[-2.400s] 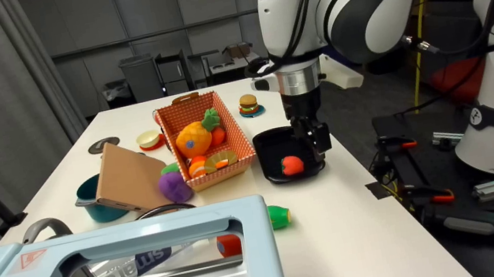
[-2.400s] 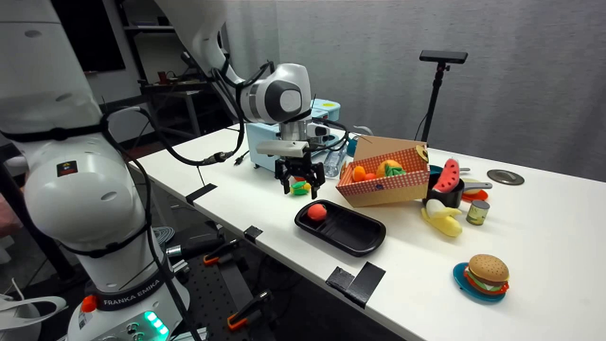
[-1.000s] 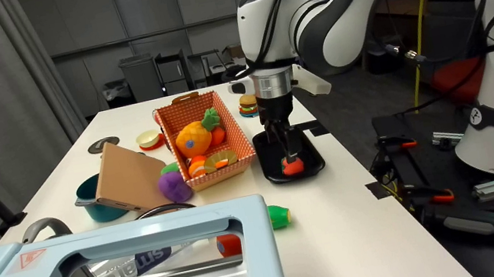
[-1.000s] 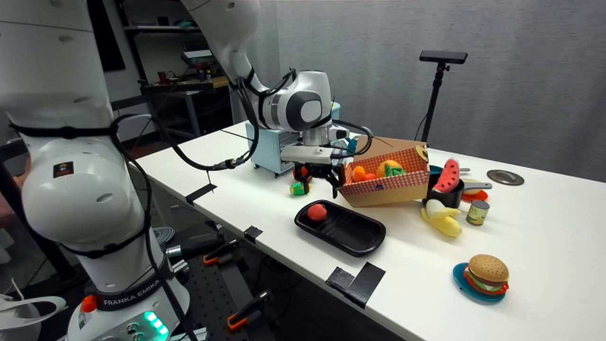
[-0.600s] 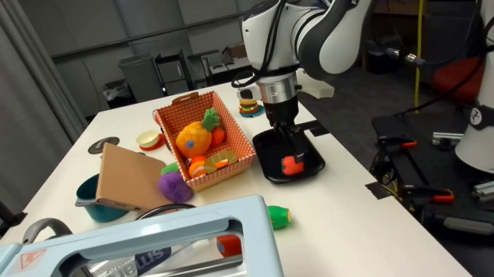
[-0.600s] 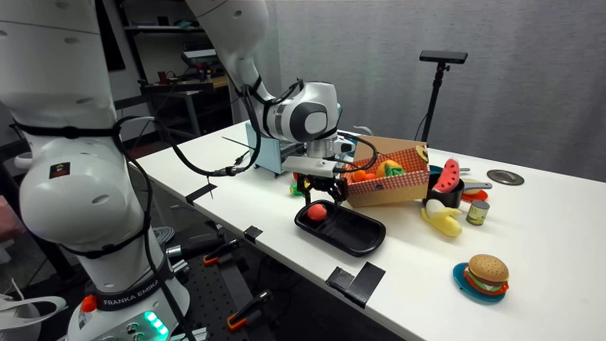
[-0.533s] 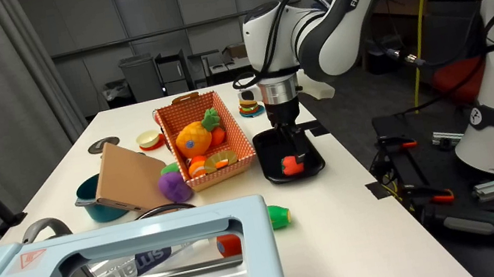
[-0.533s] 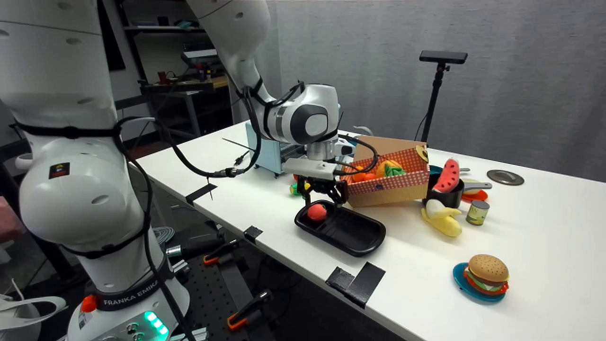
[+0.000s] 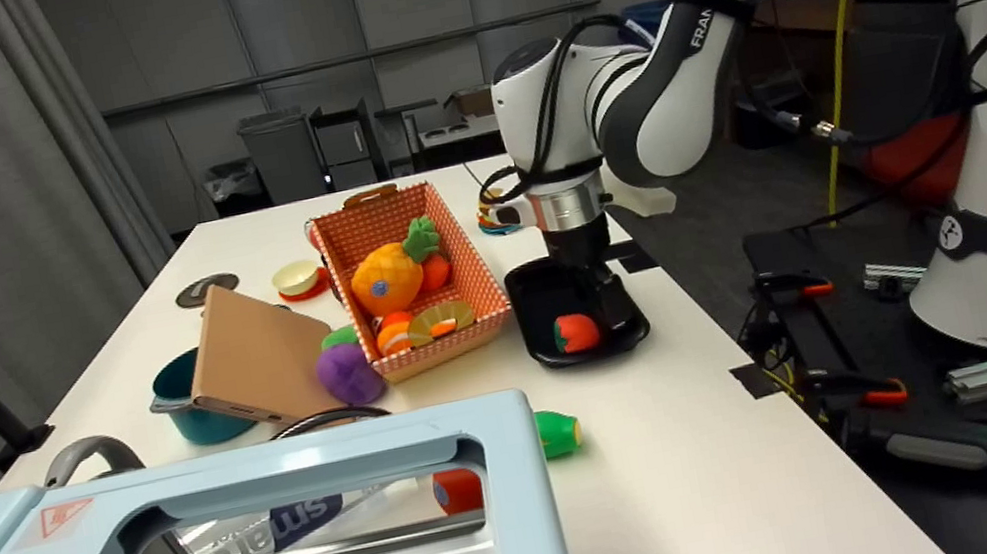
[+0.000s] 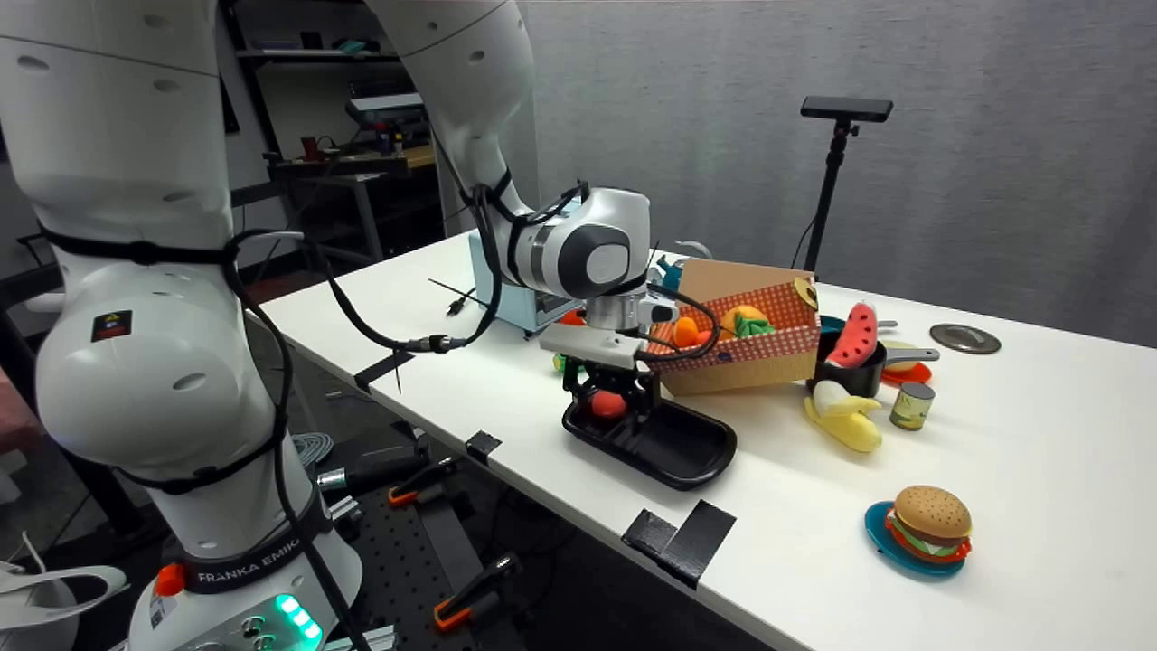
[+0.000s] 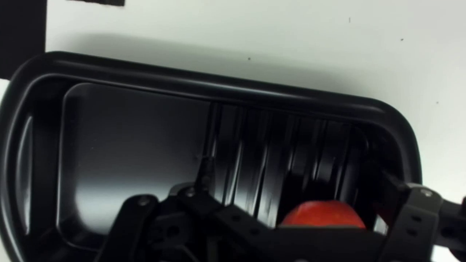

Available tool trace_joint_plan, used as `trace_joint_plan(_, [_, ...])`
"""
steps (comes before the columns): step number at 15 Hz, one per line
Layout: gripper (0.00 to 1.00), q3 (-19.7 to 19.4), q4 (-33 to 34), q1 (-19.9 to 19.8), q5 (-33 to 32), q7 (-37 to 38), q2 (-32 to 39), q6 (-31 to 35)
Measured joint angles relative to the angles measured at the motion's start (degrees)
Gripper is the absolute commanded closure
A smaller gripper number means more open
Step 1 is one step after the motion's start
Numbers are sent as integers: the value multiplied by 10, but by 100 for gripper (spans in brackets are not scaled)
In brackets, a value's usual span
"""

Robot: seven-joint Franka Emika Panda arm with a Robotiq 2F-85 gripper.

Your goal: Move the peach plush toy from the oven tray to the box

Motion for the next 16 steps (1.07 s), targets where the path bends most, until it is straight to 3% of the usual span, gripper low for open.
trace_joint_plan(10, [0, 11, 4, 1, -3, -3, -6, 0])
trace_joint_plan(16, [0, 45, 11, 7, -2, -3, -9, 0])
